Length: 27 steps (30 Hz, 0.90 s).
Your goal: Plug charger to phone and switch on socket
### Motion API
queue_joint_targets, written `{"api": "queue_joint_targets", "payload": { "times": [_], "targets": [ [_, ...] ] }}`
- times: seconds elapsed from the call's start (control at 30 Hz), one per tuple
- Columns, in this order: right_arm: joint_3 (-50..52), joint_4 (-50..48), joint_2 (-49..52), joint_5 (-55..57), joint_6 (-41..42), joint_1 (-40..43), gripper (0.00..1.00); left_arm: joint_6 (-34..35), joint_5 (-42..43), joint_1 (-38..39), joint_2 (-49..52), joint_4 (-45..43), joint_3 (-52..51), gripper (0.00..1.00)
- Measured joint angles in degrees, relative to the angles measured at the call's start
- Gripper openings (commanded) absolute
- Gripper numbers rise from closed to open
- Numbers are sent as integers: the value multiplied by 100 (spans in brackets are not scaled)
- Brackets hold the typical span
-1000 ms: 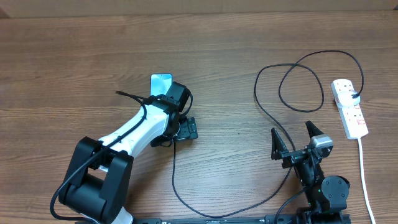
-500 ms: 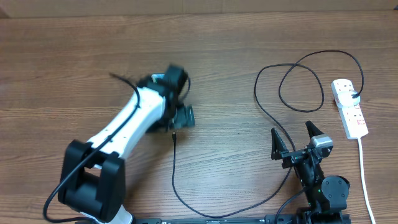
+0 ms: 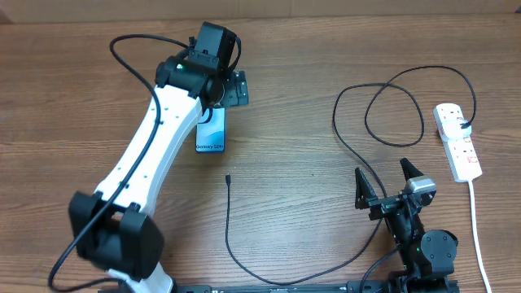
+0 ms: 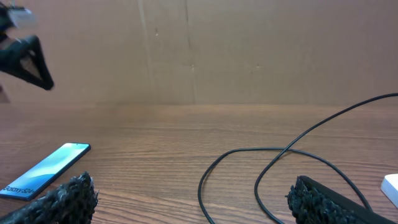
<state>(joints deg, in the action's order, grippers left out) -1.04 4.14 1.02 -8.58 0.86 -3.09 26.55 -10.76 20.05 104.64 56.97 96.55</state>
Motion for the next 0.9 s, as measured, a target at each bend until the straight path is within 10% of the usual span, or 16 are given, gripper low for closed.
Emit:
{"api": "queue_joint_targets", "payload": {
  "times": [0.47,0.9],
  "targets": [
    [0,0,0,2,-2,0,100,-310,-481,-107,2116,-328,4,99],
    [0,0,0,2,0,0,100,-1139,955,-883,2267,-433,17,100]
  ]
}}
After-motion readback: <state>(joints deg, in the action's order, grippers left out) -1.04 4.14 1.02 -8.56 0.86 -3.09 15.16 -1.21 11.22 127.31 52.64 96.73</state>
